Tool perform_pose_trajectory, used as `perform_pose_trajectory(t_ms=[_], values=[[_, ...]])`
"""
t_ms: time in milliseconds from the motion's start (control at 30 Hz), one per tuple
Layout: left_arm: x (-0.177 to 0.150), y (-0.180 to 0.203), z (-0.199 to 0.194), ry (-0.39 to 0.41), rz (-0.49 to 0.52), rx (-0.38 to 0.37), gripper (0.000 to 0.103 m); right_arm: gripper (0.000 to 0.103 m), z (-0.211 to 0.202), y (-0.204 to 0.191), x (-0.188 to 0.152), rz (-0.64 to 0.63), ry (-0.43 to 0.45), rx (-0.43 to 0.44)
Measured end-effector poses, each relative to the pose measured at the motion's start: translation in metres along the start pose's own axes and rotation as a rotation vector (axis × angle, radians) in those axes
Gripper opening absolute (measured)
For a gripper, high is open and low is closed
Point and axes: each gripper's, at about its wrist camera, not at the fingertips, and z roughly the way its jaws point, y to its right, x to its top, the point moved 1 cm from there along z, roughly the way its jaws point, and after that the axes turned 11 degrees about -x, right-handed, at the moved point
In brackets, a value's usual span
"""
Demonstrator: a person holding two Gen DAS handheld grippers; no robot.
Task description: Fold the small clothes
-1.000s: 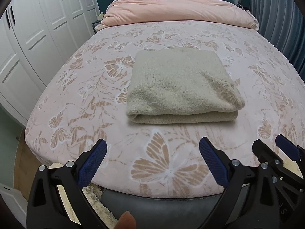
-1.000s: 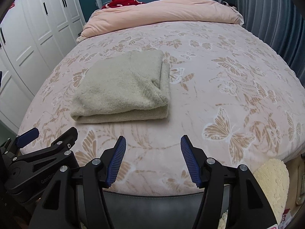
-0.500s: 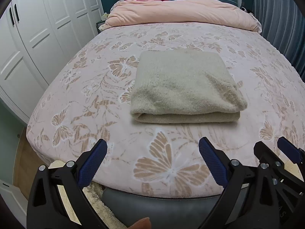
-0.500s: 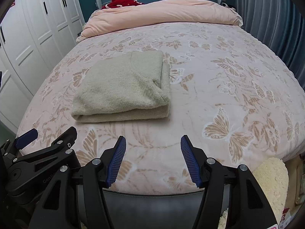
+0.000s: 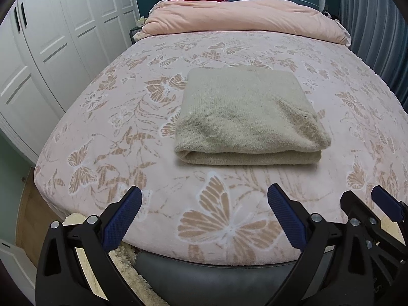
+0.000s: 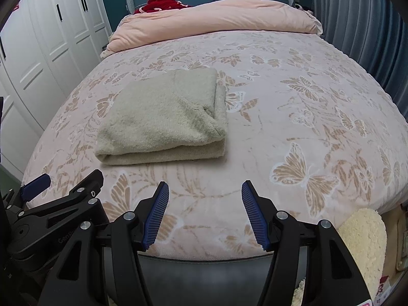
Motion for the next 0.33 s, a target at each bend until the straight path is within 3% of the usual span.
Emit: perform_pose_trajectory(t_ms=[333], values=[[0.001,0.002,-0.0011,0.015,0.021,0.017,0.094,0.059,-0.0007,0.0,-0.0003,0.005,-0.001,-0.005]])
